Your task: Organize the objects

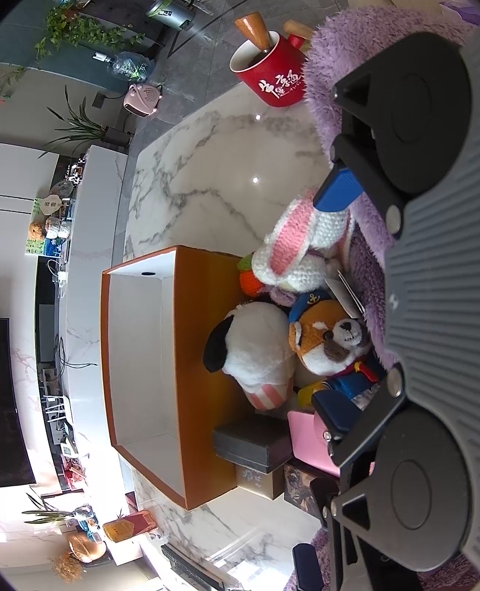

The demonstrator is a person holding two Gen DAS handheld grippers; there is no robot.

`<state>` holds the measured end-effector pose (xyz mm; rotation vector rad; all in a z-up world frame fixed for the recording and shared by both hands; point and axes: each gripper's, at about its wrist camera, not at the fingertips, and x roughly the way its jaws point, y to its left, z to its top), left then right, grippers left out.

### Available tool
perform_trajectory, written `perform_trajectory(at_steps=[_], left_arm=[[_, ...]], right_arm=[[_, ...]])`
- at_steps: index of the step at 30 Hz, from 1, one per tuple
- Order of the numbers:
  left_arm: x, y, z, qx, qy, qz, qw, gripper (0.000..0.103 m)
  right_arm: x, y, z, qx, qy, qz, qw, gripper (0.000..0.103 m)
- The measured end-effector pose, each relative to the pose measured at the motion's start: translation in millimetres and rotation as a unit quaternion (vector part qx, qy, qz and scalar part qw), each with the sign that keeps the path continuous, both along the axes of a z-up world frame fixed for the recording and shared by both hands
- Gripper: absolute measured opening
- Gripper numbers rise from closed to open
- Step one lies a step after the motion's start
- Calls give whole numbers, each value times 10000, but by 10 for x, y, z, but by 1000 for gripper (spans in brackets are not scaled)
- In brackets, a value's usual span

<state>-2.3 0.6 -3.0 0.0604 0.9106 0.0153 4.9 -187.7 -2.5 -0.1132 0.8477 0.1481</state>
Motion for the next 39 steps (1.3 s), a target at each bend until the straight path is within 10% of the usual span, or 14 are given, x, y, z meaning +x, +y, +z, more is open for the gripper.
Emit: perform_trajectory(at_steps=[23, 39], left_arm=[[98, 83, -26, -239, 25, -108, 9997, 68], [354, 321, -174, -395, 966, -361, 9939, 64]], right_arm=[[144, -56, -100, 255, 263, 45, 9993, 101], [280, 161, -255, 1006, 863, 1051, 9856, 40]])
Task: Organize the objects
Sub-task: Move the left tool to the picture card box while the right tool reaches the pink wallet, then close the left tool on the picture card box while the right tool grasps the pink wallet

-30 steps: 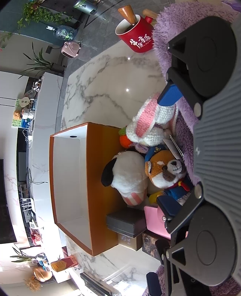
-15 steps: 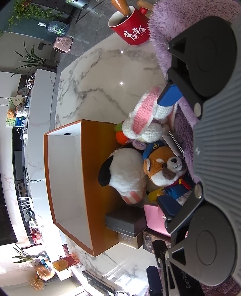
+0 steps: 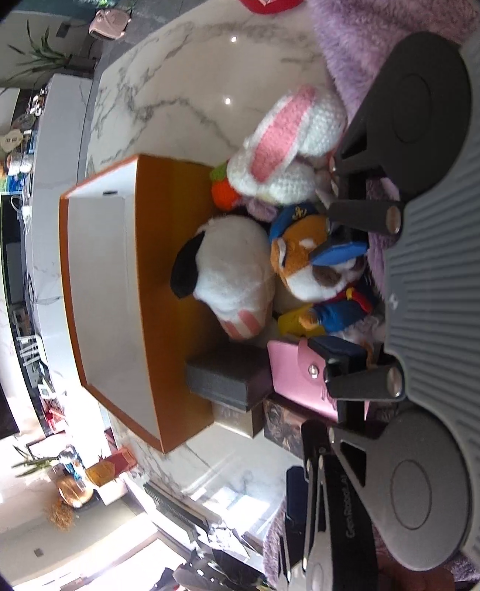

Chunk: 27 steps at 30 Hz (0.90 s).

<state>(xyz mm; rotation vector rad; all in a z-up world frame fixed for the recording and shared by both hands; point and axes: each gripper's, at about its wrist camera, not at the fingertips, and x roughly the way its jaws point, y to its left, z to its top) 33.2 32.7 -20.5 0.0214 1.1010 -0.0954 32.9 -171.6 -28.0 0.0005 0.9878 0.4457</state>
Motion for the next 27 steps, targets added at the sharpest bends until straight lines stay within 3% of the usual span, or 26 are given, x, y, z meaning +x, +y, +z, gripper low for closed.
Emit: perform_trajectory(at_steps=[4, 11, 15, 21, 27], left_arm=[[140, 207, -66, -87, 385, 201, 9990, 64], [382, 471, -217, -262, 842, 436, 9952, 70], [515, 541, -350, -488, 1094, 560, 9912, 79], [643, 640, -528, -904, 1397, 637, 9840, 92], [679, 672, -656, -1091, 1570, 683, 9792, 93]], right_arm=[[86, 228, -68, 209, 260, 517, 9981, 32], [285, 484, -269, 41, 758, 726, 9945, 34], [407, 522, -386, 5, 960, 702, 9929, 46], [529, 535, -508, 210, 1296, 692, 9889, 56], [538, 611, -500, 187, 1200, 847, 9890, 61]])
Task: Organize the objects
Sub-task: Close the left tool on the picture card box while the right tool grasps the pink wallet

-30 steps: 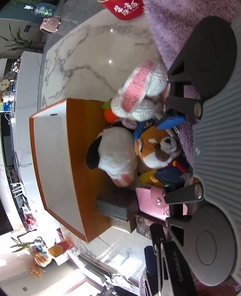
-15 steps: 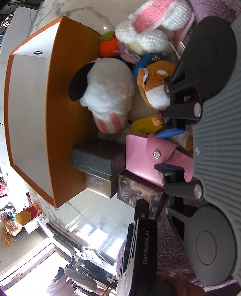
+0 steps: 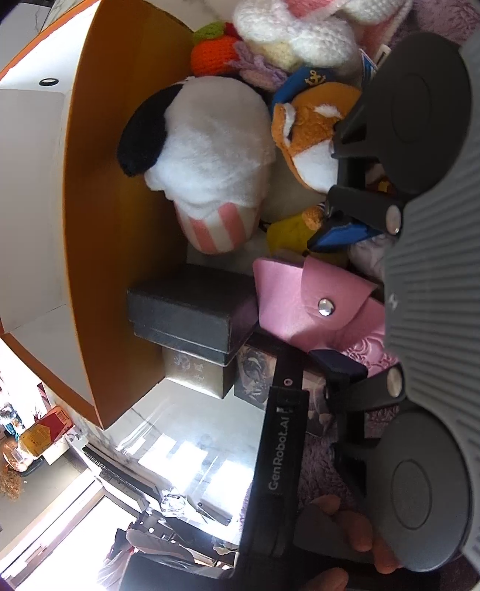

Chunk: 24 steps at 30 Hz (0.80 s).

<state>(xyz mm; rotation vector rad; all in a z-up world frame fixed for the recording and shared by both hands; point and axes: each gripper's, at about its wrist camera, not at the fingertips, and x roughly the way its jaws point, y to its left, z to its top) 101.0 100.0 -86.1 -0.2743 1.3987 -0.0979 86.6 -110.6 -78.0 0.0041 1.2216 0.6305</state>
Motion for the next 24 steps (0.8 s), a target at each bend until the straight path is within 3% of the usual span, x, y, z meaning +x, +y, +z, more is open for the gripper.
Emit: perform_trajectory(at_steps=[2, 6, 9, 14, 17, 24], left_arm=[[-4, 19, -10, -71, 14, 33, 10000, 91], [-65, 40, 21, -295, -46, 126, 9995, 72], [-121, 51, 64, -335, -132, 213, 9991, 71], [-240, 110, 212, -544, -312, 362, 9974, 71], [-279, 115, 232, -561, -371, 262, 9974, 71], [-312, 80, 293, -306, -570, 194, 9977, 70]], right_arm=[[-14, 25, 1, -7, 2, 69, 10000, 60], [-4, -34, 4, 44, 130, -132, 9998, 49], [16, -146, 37, 280, 298, -353, 9985, 38], [-11, -214, 124, 642, 521, -498, 9953, 34], [-37, -172, 178, 667, 436, -429, 9959, 30], [-52, -94, 118, 557, 420, -337, 9970, 30]])
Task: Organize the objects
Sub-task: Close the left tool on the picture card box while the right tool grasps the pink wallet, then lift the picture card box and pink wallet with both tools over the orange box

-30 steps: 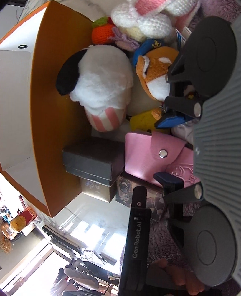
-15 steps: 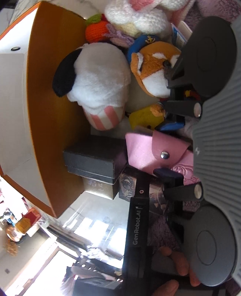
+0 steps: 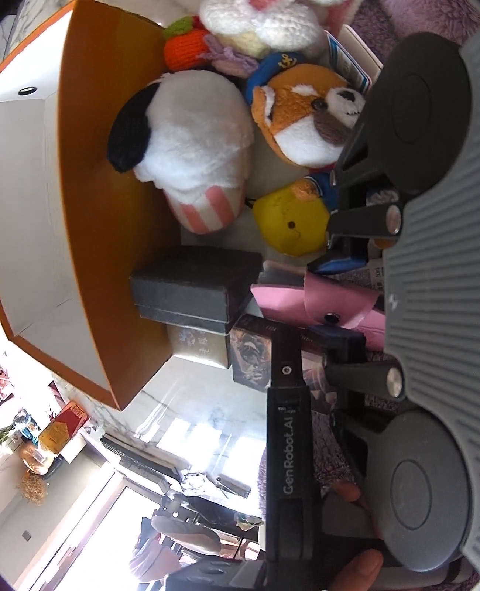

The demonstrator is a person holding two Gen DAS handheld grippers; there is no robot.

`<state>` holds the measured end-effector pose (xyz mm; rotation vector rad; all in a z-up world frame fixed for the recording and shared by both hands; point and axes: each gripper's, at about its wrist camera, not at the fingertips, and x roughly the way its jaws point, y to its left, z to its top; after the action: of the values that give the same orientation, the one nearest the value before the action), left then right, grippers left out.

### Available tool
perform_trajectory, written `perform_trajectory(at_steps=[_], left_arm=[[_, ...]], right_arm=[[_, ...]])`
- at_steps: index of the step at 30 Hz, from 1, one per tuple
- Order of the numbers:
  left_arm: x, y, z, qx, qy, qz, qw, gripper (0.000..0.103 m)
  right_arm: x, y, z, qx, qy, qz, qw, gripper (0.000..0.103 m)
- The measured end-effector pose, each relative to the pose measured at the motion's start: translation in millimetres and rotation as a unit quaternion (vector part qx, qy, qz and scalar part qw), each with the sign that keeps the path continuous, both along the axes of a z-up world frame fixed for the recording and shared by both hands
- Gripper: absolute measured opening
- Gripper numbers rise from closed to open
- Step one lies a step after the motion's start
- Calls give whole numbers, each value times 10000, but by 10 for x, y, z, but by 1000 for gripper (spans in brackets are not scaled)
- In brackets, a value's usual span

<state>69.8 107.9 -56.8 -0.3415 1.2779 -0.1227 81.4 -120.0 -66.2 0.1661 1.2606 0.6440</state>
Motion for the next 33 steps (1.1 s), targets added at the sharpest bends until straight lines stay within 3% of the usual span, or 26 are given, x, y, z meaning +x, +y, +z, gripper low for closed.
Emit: perform_trajectory(at_steps=[4, 15, 23, 33], left_arm=[[-98, 19, 156, 17, -186, 30, 9998, 70], [-139, -46, 621, 59, -654, -54, 9978, 70], [161, -177, 1007, 246, -1060, -409, 9932, 70], [907, -318, 1174, 453, -1340, -569, 9883, 70]], right_arm=[[-11, -117, 52, 334, 40, -224, 9992, 24], [-108, -223, 604, 268, -713, -121, 9970, 19], [94, -190, 1095, 287, -1326, -76, 9907, 19], [809, -101, 1521, 395, -1860, -379, 9810, 18]])
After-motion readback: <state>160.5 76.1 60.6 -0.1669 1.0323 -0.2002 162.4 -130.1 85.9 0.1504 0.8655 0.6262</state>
